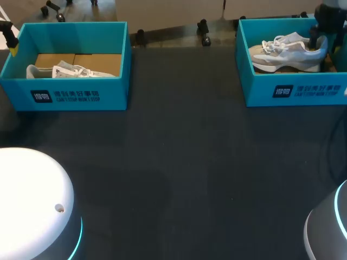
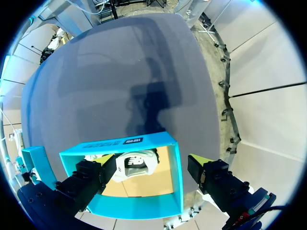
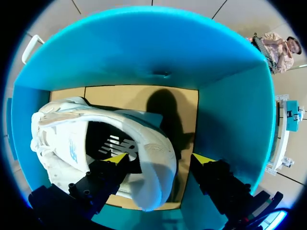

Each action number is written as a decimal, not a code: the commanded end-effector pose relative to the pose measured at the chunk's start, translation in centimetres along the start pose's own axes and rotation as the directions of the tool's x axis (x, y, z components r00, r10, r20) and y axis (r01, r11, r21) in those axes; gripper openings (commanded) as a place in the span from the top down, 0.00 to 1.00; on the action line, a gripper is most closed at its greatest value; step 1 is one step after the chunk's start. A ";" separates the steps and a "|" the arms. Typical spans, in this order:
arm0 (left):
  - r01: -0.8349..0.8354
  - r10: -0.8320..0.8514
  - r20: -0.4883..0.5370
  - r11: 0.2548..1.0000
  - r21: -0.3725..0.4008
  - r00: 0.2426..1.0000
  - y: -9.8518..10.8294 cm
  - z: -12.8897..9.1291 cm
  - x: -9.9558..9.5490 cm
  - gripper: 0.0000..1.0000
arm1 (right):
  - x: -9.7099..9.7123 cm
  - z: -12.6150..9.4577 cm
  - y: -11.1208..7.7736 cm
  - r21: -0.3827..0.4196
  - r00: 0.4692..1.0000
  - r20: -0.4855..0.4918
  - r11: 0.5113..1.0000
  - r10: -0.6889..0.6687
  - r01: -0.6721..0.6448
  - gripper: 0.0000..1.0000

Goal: Take the shoe out of the shoebox, open the shoe tongue, remove and reinsert the insole, then place the shoe into the shoebox

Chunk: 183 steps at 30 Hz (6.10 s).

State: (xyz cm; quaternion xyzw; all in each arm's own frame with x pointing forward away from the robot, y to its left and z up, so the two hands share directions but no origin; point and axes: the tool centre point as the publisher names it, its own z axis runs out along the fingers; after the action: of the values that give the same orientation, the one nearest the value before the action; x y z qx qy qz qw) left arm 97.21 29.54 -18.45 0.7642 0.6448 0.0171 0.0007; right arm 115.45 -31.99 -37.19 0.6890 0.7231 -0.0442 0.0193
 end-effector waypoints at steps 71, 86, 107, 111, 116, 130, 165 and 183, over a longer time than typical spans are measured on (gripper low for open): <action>-0.001 0.001 -0.003 1.000 -0.003 1.000 -0.1 0.0 0.0 0.00 | -4.5 -5.5 0.1 -0.070 0.966 0.196 0.985 0.171 -0.160 1.00; -0.001 0.001 -0.003 1.000 -0.003 1.000 -0.1 0.0 0.0 0.00 | -5.6 -11.3 -0.2 -0.086 0.951 0.257 0.984 0.175 -0.157 1.00; -0.001 0.001 -0.003 1.000 -0.003 1.000 -0.1 0.0 0.0 0.00 | -2.2 -17.7 -2.2 -0.105 0.943 0.256 0.976 0.214 -0.193 1.00; -0.001 0.001 -0.003 1.000 -0.003 1.000 -0.1 0.0 0.0 0.00 | -0.5 -19.0 -3.0 -0.123 0.945 0.242 0.973 0.219 -0.194 1.00; -0.001 0.001 -0.003 1.000 -0.003 1.000 -0.1 0.0 0.0 0.00 | 1.9 -21.0 -4.2 -0.143 0.944 0.254 0.973 0.212 -0.180 1.00; -0.001 0.001 -0.003 1.000 -0.003 1.000 -0.1 0.0 0.0 0.00 | 10.4 -23.7 -8.7 -0.149 0.938 0.254 0.968 0.236 -0.203 1.00; -0.001 0.001 -0.003 1.000 -0.003 1.000 -0.1 0.0 0.0 0.00 | 19.7 -26.4 -19.5 -0.173 0.912 0.294 0.954 0.286 -0.243 1.00; -0.001 0.001 -0.003 1.000 -0.003 1.000 -0.1 0.0 0.0 0.00 | 28.7 -22.6 -28.1 -0.191 0.919 0.273 0.952 0.285 -0.238 1.00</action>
State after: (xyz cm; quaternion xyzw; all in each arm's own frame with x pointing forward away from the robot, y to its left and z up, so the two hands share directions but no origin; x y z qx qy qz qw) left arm 97.21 29.53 -18.45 0.7642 0.6448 0.0171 0.0008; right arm 87.91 -2.54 -15.57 0.7626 0.6124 -0.1102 0.1770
